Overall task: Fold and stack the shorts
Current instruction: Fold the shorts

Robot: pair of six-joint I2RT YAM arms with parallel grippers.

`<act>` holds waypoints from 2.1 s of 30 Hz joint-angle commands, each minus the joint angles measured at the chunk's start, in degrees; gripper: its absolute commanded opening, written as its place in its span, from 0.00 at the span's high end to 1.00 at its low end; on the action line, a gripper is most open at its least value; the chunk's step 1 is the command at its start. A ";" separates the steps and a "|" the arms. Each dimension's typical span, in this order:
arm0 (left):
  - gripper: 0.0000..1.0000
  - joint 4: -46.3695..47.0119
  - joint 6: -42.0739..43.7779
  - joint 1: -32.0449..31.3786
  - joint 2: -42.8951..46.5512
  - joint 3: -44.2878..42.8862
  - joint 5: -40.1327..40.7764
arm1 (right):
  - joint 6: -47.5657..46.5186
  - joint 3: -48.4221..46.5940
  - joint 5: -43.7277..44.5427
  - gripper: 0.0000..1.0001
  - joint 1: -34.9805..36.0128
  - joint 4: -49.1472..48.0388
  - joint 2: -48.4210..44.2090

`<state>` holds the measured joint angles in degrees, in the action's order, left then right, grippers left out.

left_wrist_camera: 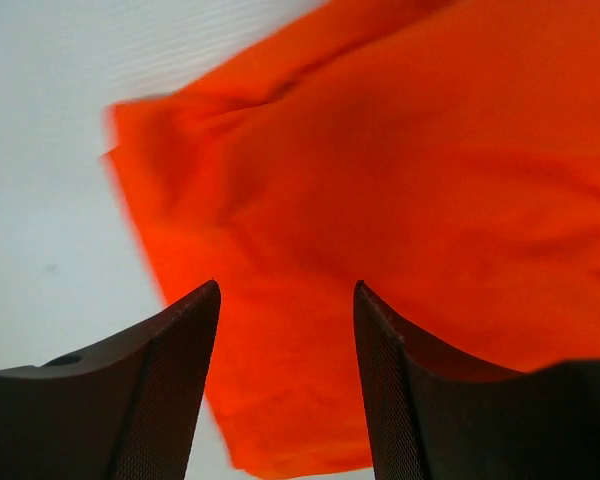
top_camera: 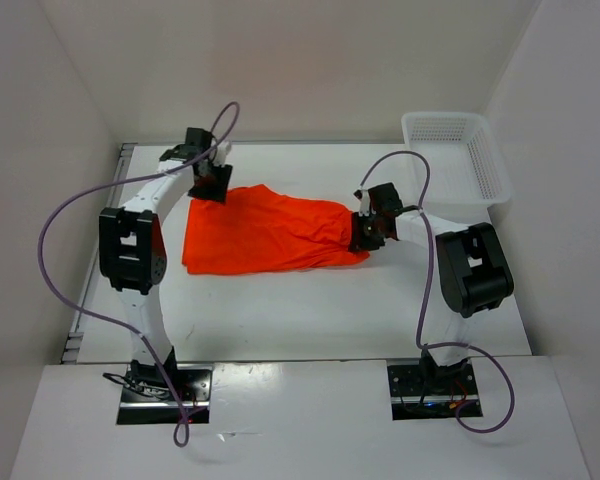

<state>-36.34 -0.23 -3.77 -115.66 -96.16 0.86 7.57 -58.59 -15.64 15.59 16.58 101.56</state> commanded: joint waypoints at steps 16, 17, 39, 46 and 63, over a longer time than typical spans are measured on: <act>0.36 2.94 0.23 -23.83 -16.87 -14.23 -10.36 | -12.32 -10.84 8.51 1.00 0.66 1.00 -3.12; 0.36 2.94 0.23 -24.52 -17.49 -15.10 -11.05 | -12.32 -11.80 8.52 1.00 0.66 1.00 -3.12; 0.29 1.53 0.23 -17.32 -3.79 -8.72 -14.40 | -25.76 -18.13 18.08 1.00 -8.83 6.01 -13.67; 0.29 0.84 0.23 -16.80 -13.09 -12.37 -19.75 | -25.33 -22.35 18.02 0.99 -8.83 6.01 -10.78; 0.29 1.80 0.23 -14.43 -13.89 -10.37 -16.86 | -30.16 -27.54 24.42 1.00 8.30 6.62 -2.95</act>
<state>-34.70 -0.25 -19.16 -131.98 -108.12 -17.54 -21.58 -81.67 6.13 21.15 25.32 96.90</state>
